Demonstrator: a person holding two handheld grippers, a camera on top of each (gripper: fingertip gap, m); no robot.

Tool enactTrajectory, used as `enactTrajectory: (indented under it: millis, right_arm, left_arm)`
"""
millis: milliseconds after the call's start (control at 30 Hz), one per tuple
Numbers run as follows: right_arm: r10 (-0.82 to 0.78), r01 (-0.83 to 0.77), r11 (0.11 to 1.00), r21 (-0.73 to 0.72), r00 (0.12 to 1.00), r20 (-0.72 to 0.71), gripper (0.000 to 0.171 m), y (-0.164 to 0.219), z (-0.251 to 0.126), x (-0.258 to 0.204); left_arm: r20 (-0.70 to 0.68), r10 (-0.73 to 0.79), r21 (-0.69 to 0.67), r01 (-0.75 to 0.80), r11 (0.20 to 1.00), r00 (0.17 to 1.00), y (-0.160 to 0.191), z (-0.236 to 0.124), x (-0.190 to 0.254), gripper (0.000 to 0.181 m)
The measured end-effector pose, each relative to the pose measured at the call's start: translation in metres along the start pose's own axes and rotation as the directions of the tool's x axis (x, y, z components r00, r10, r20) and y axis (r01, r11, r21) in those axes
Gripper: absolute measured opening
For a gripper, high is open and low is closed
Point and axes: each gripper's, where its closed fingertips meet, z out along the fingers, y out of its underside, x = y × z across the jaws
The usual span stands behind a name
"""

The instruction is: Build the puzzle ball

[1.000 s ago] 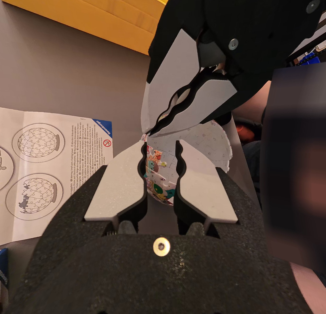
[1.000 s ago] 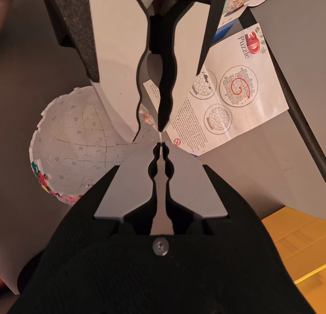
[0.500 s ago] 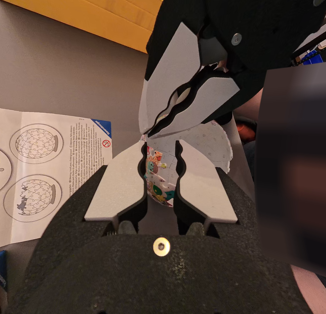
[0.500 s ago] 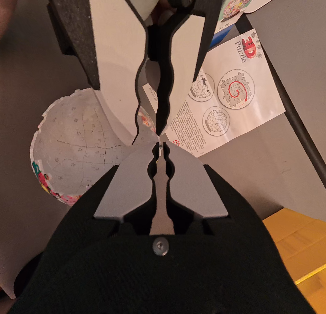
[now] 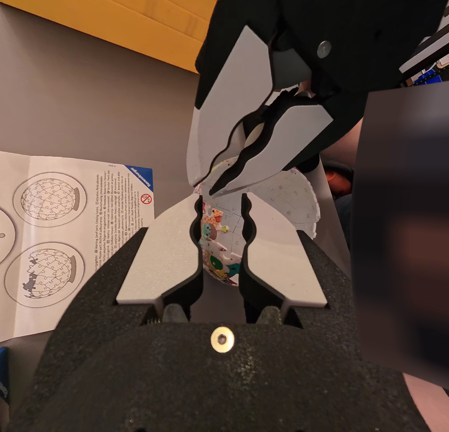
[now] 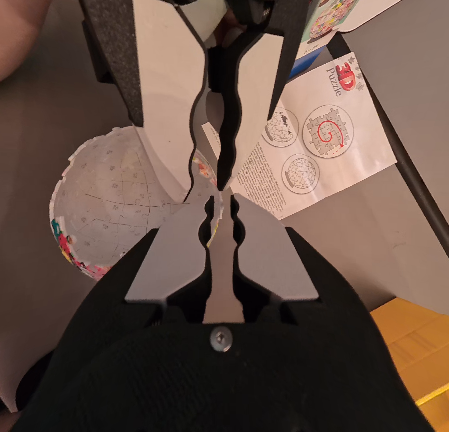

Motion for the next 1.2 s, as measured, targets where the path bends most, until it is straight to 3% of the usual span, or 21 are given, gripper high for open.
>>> enactTrajectory:
  millis: [500, 667, 1000, 1200]
  right_arm:
    - [0.062, -0.065, 0.998, 0.019, 0.991, 0.118, 0.013, 0.007, 0.007, 0.001]
    - [0.061, -0.065, 0.998, 0.019, 0.985, 0.160, 0.003, 0.006, 0.008, -0.004]
    - [0.042, -0.045, 0.999, 0.020, 0.986, 0.164, 0.003, 0.005, 0.008, -0.005]
    - [-0.003, 0.002, 1.000, 0.006, 0.991, 0.136, 0.003, 0.005, 0.008, -0.004]
  left_arm:
    - [-0.002, 0.011, -0.002, -0.011, 1.000, 1.000, -0.001, 0.001, 0.002, 0.029]
    - [0.002, 0.013, 0.001, -0.013, 1.000, 1.000, -0.002, 0.001, 0.001, 0.029]
    - [-0.011, 0.029, 0.053, -0.028, 0.998, 1.000, -0.008, -0.011, 0.009, 0.034]
    - [-0.038, -0.001, 0.018, 0.002, 1.000, 0.999, -0.001, -0.006, 0.009, 0.038]
